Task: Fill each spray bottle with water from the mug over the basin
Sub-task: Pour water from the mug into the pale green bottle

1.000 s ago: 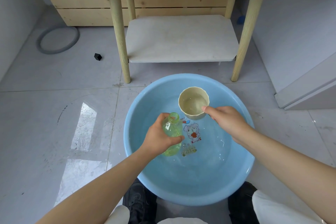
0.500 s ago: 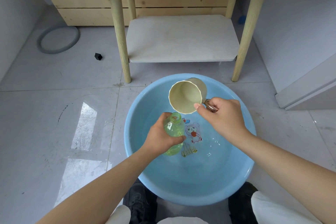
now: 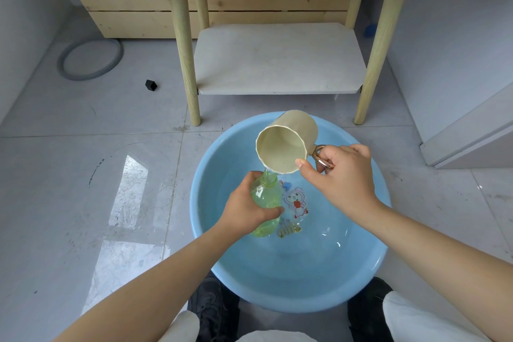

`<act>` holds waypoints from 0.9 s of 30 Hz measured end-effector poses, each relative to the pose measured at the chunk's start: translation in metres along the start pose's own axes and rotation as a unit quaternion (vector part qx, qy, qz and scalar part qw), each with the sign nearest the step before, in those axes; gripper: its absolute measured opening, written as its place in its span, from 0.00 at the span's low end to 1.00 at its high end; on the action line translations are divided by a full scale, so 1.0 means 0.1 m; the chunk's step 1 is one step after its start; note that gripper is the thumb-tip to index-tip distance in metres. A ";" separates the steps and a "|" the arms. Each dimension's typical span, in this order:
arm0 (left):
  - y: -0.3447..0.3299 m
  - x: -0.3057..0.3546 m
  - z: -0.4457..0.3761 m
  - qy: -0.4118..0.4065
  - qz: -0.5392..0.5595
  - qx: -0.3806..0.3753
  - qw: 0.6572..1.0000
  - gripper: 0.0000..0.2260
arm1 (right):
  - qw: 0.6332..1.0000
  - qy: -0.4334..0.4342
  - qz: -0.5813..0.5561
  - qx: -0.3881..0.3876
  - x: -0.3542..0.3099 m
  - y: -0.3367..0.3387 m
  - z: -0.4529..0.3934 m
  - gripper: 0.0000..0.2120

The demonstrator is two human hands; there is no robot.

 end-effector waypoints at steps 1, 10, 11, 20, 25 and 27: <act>0.00 0.00 0.00 0.000 0.000 0.000 1.000 0.27 | 1.000 0.002 0.002 0.003 0.00 0.00 0.00 0.25; 0.01 -0.02 0.00 0.005 -0.009 0.003 1.000 0.27 | 0.999 0.028 0.023 0.026 -0.02 0.03 0.00 0.24; 0.01 -0.02 0.01 0.006 -0.010 0.003 1.000 0.28 | 0.999 0.032 0.026 0.029 -0.02 0.03 0.00 0.25; 0.00 -0.03 0.00 0.004 -0.011 0.002 1.000 0.28 | 0.996 0.055 0.049 0.055 -0.01 0.01 -0.03 0.24; 0.01 -0.03 0.00 0.003 -0.012 0.000 1.000 0.27 | 0.993 0.067 0.062 0.071 0.00 0.01 -0.04 0.23; 0.00 -0.04 0.00 0.002 -0.013 0.000 1.000 0.27 | 0.993 0.070 0.063 0.074 -0.01 0.01 -0.05 0.23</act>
Point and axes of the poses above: each hand's wrist, its own z-axis away from the middle knuckle, its own y-axis out of the back of the hand, x = y × z, the point moved 1 cm from there along -z, towards the middle knuckle, and after that the axes turned 12 degrees about z, right-handed, at the moved point
